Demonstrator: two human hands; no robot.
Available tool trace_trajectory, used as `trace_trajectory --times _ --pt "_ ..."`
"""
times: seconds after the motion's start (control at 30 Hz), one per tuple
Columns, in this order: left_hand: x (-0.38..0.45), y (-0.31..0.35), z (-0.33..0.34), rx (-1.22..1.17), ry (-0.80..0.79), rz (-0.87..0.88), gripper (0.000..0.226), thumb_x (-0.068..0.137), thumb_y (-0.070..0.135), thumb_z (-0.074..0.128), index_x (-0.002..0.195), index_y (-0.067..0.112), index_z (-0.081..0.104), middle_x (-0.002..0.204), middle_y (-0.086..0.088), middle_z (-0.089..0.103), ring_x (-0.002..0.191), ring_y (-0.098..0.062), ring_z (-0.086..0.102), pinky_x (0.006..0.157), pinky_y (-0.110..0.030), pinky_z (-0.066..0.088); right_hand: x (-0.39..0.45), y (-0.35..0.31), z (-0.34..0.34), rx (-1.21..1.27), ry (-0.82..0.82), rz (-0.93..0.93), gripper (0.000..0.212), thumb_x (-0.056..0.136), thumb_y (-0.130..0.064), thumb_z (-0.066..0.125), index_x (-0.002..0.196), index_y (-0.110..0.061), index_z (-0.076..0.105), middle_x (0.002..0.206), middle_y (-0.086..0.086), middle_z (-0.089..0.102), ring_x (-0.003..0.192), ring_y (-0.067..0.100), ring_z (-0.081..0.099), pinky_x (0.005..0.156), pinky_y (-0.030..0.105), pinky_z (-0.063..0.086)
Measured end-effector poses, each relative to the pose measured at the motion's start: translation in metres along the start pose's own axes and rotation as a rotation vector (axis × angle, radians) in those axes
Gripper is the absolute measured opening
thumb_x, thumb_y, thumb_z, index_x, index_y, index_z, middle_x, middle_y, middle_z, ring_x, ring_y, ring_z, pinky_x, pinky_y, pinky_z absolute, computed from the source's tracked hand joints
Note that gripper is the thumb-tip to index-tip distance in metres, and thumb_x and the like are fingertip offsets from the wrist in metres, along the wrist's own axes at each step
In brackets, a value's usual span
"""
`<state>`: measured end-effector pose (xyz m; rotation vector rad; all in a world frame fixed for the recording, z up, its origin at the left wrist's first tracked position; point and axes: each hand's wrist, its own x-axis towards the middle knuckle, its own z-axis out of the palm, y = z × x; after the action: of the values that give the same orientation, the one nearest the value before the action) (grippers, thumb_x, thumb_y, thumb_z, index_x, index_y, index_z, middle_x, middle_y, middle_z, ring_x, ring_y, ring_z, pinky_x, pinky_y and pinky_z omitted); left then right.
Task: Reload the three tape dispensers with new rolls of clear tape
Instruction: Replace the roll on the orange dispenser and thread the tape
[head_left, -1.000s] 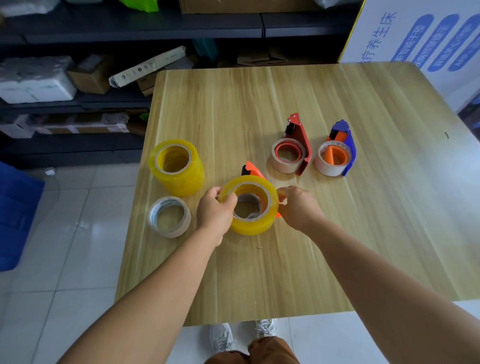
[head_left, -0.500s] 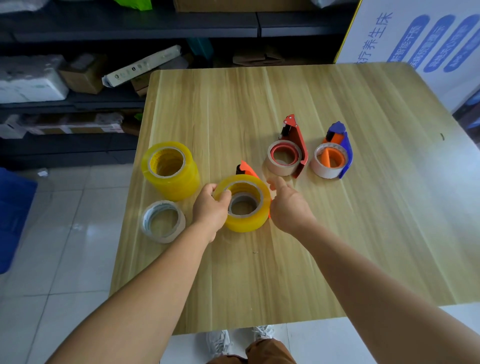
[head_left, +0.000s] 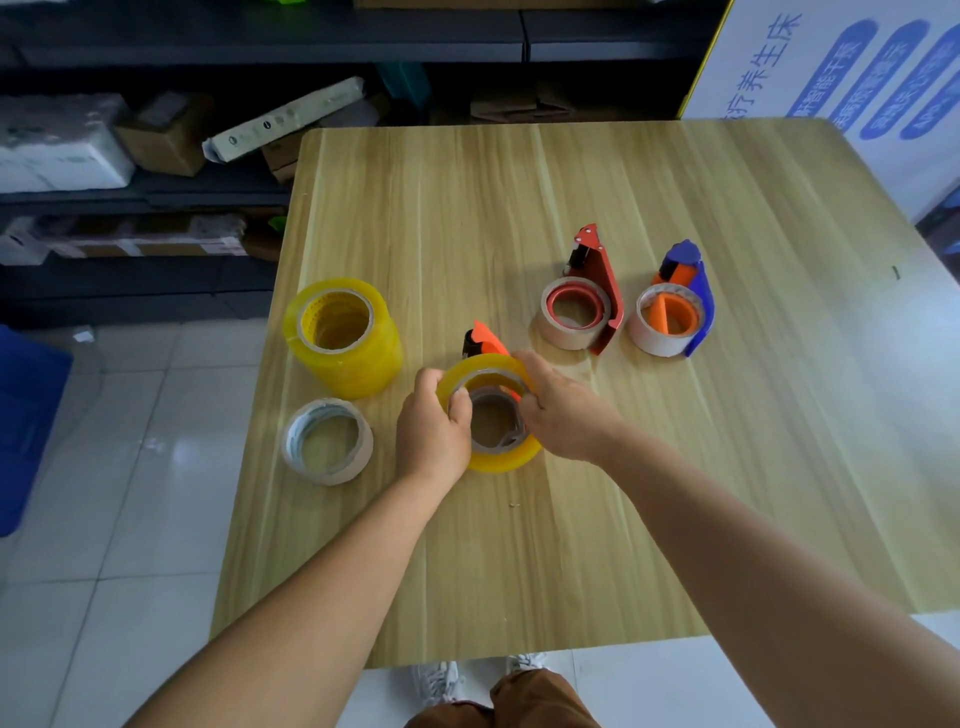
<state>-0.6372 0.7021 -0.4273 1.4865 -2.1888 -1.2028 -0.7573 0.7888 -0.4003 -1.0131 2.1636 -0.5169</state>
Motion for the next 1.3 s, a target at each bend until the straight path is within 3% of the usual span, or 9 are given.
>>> trace_trajectory --times 0.13,0.23,0.4,0.53,0.7,0.87,1.03,1.2,1.3 --pt "0.004 0.002 -0.005 0.024 -0.021 -0.031 0.037 0.099 0.029 0.042 0.134 0.016 0.041 0.122 -0.012 0.059 0.107 -0.030 0.057 0.072 -0.030 0.036 0.002 0.007 -0.010 0.159 -0.051 0.037 0.043 0.101 -0.037 0.035 0.143 -0.030 0.036 0.130 0.001 0.053 0.116 0.022 0.051 0.087 0.030 0.040" --pt "0.007 0.000 -0.008 0.020 -0.047 -0.029 0.038 0.099 0.030 0.042 0.135 0.017 0.041 0.122 -0.011 0.059 0.098 -0.024 0.055 0.072 -0.031 0.037 0.008 0.015 -0.014 0.343 -0.077 0.154 0.051 0.100 -0.051 0.024 0.143 -0.029 0.040 0.137 0.000 0.046 0.124 0.024 0.047 0.091 0.039 0.048" --pt "0.011 -0.003 -0.013 0.052 -0.076 -0.023 0.037 0.099 0.031 0.042 0.134 0.019 0.041 0.120 -0.007 0.059 0.089 -0.017 0.049 0.072 -0.032 0.040 0.016 0.019 -0.016 0.265 -0.202 0.177 0.041 0.101 -0.036 0.031 0.140 -0.040 0.041 0.137 0.000 0.051 0.120 0.025 0.051 0.088 0.037 0.050" --pt "0.012 0.002 -0.011 0.067 -0.077 -0.003 0.034 0.099 0.031 0.043 0.131 0.018 0.043 0.116 -0.008 0.061 0.088 -0.019 0.050 0.072 -0.033 0.043 0.016 0.021 -0.022 -0.064 -0.180 0.084 0.058 0.093 -0.012 0.043 0.142 -0.042 0.037 0.133 -0.001 0.055 0.113 0.021 0.054 0.090 0.032 0.045" --pt "0.008 0.003 -0.012 0.091 -0.057 0.083 0.030 0.098 0.030 0.043 0.126 0.019 0.044 0.115 -0.008 0.059 0.089 -0.019 0.051 0.071 -0.033 0.041 0.012 0.026 -0.023 0.064 -0.180 0.088 0.045 0.101 -0.029 0.029 0.144 -0.039 0.036 0.141 0.000 0.049 0.122 0.022 0.048 0.101 0.035 0.041" --pt "0.001 0.006 -0.013 0.121 -0.052 0.216 0.026 0.098 0.029 0.045 0.122 0.019 0.047 0.117 -0.007 0.058 0.098 -0.023 0.056 0.074 -0.030 0.041 0.005 0.032 -0.024 0.135 -0.216 0.170 0.047 0.101 -0.046 0.022 0.144 -0.032 0.038 0.139 0.002 0.049 0.115 0.026 0.056 0.093 0.040 0.051" --pt "0.002 0.002 -0.008 0.165 -0.036 0.214 0.025 0.099 0.030 0.043 0.121 0.019 0.046 0.113 -0.007 0.059 0.093 -0.024 0.057 0.070 -0.031 0.043 0.005 0.034 -0.014 0.159 -0.105 0.115 0.047 0.103 -0.040 0.023 0.148 -0.029 0.030 0.146 0.002 0.043 0.131 0.026 0.045 0.108 0.043 0.038" --pt "0.004 0.002 -0.003 0.240 -0.022 0.193 0.022 0.098 0.030 0.043 0.118 0.019 0.046 0.108 -0.012 0.057 0.092 -0.030 0.057 0.068 -0.033 0.041 0.004 0.028 -0.007 0.166 0.068 -0.019 0.046 0.100 -0.047 0.031 0.142 -0.029 0.040 0.142 0.000 0.048 0.128 0.019 0.045 0.102 0.031 0.035" --pt "0.005 0.000 -0.002 0.228 -0.016 0.184 0.024 0.098 0.030 0.043 0.119 0.019 0.046 0.109 -0.010 0.057 0.092 -0.028 0.057 0.068 -0.033 0.040 0.003 0.026 0.000 0.041 0.052 -0.073 0.042 0.102 -0.033 0.035 0.142 -0.024 0.042 0.147 0.002 0.041 0.133 0.020 0.039 0.104 0.027 0.029"
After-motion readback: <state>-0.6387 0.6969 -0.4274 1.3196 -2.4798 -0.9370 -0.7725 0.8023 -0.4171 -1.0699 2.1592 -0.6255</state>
